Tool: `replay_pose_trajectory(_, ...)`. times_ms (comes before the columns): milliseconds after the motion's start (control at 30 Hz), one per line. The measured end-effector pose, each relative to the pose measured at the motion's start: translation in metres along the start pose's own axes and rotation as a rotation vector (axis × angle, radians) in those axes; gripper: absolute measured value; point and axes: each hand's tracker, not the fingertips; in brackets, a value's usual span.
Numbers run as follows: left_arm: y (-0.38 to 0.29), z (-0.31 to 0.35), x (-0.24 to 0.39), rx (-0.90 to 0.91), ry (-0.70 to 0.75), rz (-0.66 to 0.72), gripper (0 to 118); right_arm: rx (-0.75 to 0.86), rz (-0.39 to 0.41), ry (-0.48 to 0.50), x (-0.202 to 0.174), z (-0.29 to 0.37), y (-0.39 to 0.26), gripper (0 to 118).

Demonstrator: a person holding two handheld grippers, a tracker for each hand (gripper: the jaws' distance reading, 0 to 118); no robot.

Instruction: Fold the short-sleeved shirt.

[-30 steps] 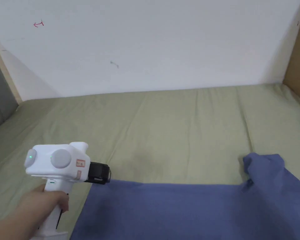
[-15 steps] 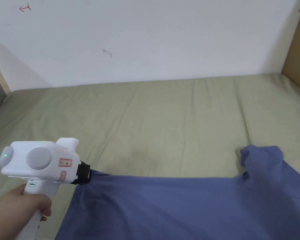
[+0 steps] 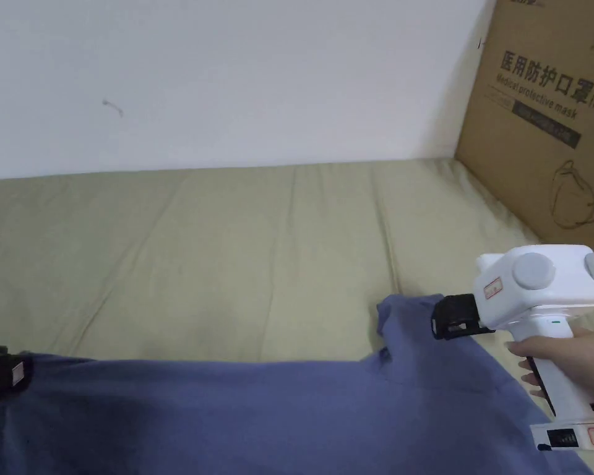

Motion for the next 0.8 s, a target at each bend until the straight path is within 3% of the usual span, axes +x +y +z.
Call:
replay_pose_trajectory(100, -0.005, 0.001, 0.008, -0.02, 0.013, -0.006, 2, -0.039, -0.032, -0.008, 0.002, -0.014, -0.003, 117)
replay_pose_trajectory(133, -0.006, 0.001, 0.009, -0.025, 0.016, -0.008, 2, -0.048, -0.049, 0.038, 0.002, -0.015, -0.006, 114)
replay_pose_trajectory(167, -0.006, -0.007, -0.006, -0.034, 0.015, -0.007, 2, -0.047, -0.041, 0.075, -0.001, -0.015, -0.007, 104)
replay_pose_trajectory(233, -0.007, -0.01, -0.009, -0.044, 0.018, 0.0, 2, -0.021, 0.087, -0.034, -0.009, -0.014, -0.007, 74)
replay_pose_trajectory(267, -0.007, -0.01, -0.01, -0.049, 0.015, 0.008, 2, -0.009, 0.104, 0.008, -0.01, -0.008, -0.007, 61)
replay_pose_trajectory(333, -0.008, -0.01, -0.016, -0.049, 0.01, 0.029, 2, 0.016, 0.083, 0.067, -0.007, 0.003, -0.006, 1)
replay_pose_trajectory(367, -0.007, -0.009, -0.018, -0.05, 0.004, 0.035, 2, 0.058, 0.074, 0.023, -0.007, 0.012, -0.009, 1)
replay_pose_trajectory(467, -0.006, 0.001, -0.008, -0.046, 0.028, 0.012, 2, 0.139, 0.032, 0.066, 0.004, 0.047, -0.015, 1)
replay_pose_trajectory(567, 0.0, 0.018, -0.011, -0.013, 0.023, 0.027, 2, 0.234, -0.081, 0.231, 0.018, 0.093, -0.028, 1)
replay_pose_trajectory(700, 0.011, 0.059, -0.006, 0.056, 0.011, 0.049, 2, 0.311, -0.087, 0.359, 0.027, 0.165, -0.042, 1)
replay_pose_trajectory(800, 0.022, 0.098, 0.002, 0.132, 0.017, 0.03, 2, 0.396, -0.052, 0.342, 0.02, 0.229, -0.057, 1)
